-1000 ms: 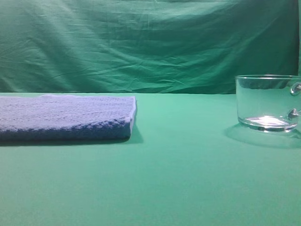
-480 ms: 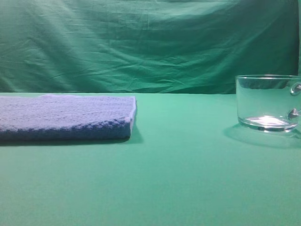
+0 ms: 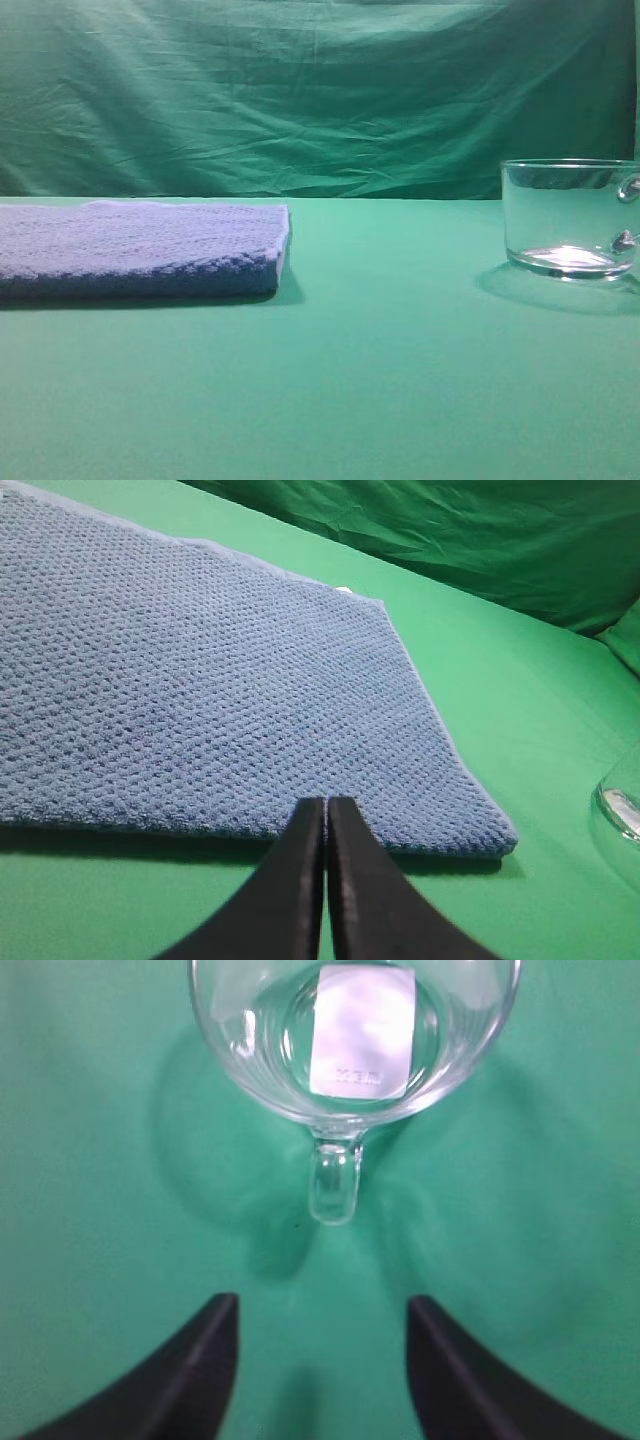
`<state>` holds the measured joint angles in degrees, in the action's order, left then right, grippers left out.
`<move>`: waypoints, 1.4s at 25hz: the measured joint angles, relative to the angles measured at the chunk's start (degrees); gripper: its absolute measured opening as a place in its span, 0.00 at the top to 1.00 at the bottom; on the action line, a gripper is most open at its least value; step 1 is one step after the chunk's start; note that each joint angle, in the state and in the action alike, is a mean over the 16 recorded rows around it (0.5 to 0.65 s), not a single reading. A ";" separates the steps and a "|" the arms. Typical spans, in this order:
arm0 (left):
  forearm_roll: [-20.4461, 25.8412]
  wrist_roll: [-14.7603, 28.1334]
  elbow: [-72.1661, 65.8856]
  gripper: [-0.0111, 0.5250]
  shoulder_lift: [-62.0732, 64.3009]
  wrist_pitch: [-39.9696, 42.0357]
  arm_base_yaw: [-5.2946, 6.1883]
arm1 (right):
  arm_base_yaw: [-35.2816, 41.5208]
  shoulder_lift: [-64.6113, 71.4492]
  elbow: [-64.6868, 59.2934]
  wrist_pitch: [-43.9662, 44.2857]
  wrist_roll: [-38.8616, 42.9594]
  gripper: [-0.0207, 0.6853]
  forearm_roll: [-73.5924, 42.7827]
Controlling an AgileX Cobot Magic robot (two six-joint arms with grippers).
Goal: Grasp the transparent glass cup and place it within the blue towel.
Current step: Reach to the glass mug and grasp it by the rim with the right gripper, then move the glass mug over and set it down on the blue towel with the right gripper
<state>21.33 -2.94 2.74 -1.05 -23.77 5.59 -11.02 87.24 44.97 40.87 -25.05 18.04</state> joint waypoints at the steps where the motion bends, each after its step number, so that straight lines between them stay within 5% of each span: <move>1: 0.00 0.00 0.00 0.98 0.00 0.00 0.00 | 0.00 1.33 0.65 -0.26 -0.04 0.19 0.11; 16: 0.00 0.00 0.00 0.98 0.00 0.00 0.00 | -1.60 11.66 13.20 1.55 -2.78 0.80 0.93; 35: 0.00 0.00 0.00 0.98 0.00 0.00 0.00 | -26.75 32.72 53.69 2.72 -4.36 0.83 1.42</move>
<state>21.33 -2.94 2.74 -1.05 -23.77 5.59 -37.77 119.96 98.66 43.59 -29.42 19.46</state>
